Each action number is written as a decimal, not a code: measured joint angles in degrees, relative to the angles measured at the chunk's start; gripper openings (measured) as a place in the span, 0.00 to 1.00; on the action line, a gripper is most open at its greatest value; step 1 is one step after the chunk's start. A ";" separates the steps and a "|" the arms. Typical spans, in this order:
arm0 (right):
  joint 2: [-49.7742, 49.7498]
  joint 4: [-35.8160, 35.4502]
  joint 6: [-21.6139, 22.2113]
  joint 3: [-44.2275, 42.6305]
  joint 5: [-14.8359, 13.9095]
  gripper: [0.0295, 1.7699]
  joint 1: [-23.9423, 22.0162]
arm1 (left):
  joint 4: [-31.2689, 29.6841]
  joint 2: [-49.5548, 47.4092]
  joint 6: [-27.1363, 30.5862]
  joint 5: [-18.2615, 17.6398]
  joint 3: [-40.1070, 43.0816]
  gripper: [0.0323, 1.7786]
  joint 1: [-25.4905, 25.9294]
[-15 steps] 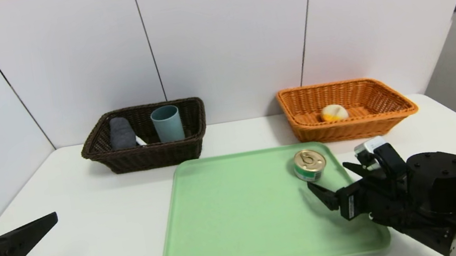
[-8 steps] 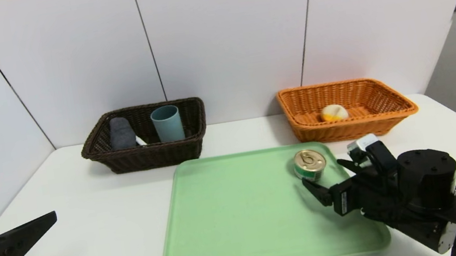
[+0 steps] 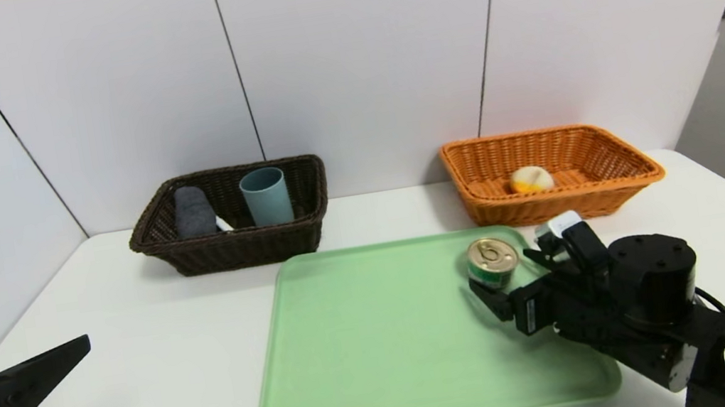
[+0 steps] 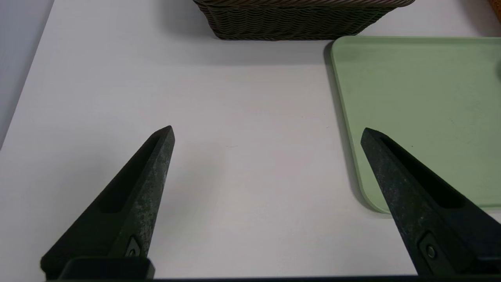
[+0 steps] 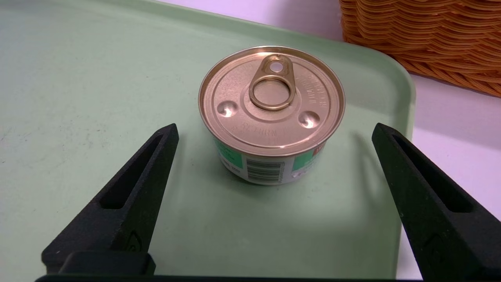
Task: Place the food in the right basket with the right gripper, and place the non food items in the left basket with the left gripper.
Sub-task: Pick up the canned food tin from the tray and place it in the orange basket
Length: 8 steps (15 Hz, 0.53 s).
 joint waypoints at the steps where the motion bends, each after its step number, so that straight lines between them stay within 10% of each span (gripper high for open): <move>1: 0.41 -0.02 0.00 -0.56 0.00 0.97 0.00 | 0.02 0.00 0.06 -0.01 0.00 0.95 0.00; 8: 2.84 -0.35 0.29 -2.16 0.11 0.97 -0.69 | 0.16 0.32 0.15 -0.01 -0.68 0.95 -0.02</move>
